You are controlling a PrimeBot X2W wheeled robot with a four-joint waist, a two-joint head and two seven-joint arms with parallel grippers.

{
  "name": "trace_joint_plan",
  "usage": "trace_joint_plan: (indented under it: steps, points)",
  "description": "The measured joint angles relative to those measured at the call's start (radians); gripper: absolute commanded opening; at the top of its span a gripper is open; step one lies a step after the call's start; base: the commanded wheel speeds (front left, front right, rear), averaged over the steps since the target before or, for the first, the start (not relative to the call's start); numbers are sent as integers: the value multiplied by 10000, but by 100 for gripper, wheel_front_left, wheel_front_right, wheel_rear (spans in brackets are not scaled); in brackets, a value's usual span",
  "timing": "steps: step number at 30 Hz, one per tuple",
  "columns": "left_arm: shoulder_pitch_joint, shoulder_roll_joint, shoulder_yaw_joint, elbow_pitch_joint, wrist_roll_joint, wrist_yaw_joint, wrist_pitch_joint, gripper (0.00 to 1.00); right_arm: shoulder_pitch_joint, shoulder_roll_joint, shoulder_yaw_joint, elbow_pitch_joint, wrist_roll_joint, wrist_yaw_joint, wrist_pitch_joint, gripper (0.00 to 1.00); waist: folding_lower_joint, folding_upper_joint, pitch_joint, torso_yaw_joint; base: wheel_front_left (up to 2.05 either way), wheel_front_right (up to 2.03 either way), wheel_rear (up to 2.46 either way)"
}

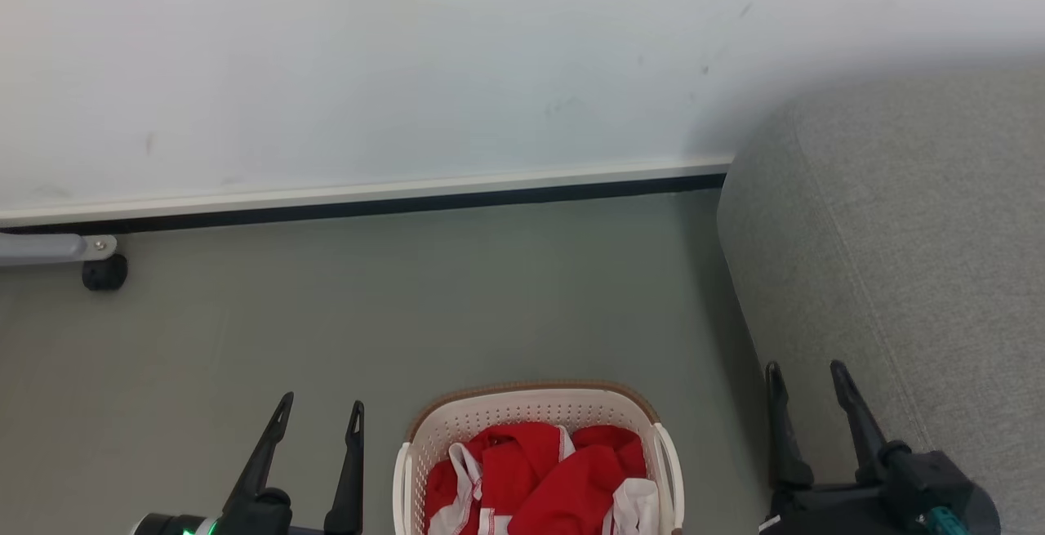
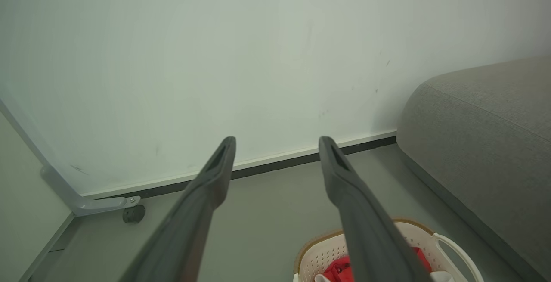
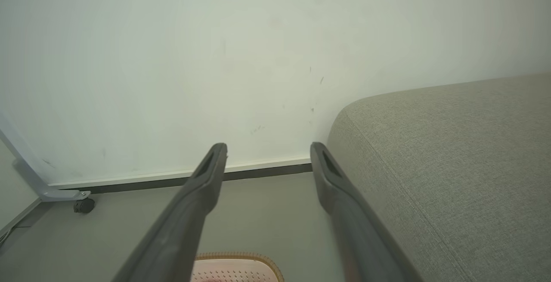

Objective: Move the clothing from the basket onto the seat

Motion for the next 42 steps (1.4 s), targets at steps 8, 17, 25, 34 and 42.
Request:
trace_joint_plan:
  steps: [8,17,25,34,42]
  points:
    - [-670,-19,-219,439,73,-176,0,100,-719,-102,-334,-443,-157,0,-13,100,1,0,1001,-195,0,0,0]
    - [-1901,-194,-721,1122,274,-499,75,100,-1964,-121,-422,-744,-196,0,-40,100,2,1,2256,-547,0,0,0]
    - [-2939,-267,-1043,1887,621,-675,383,100,-3265,-125,-420,-936,-282,88,-42,100,3,1,3280,-838,0,0,0]
    - [-3931,-416,-1684,2704,915,-1055,702,100,-4297,-121,-472,-1104,-282,140,-42,100,2,2,4623,-1154,0,0,0]
    - [-4833,-527,-2263,3310,1313,-1317,913,100,-4941,-109,-533,-1181,-282,150,-42,100,2,1,5825,-1401,0,0,0]
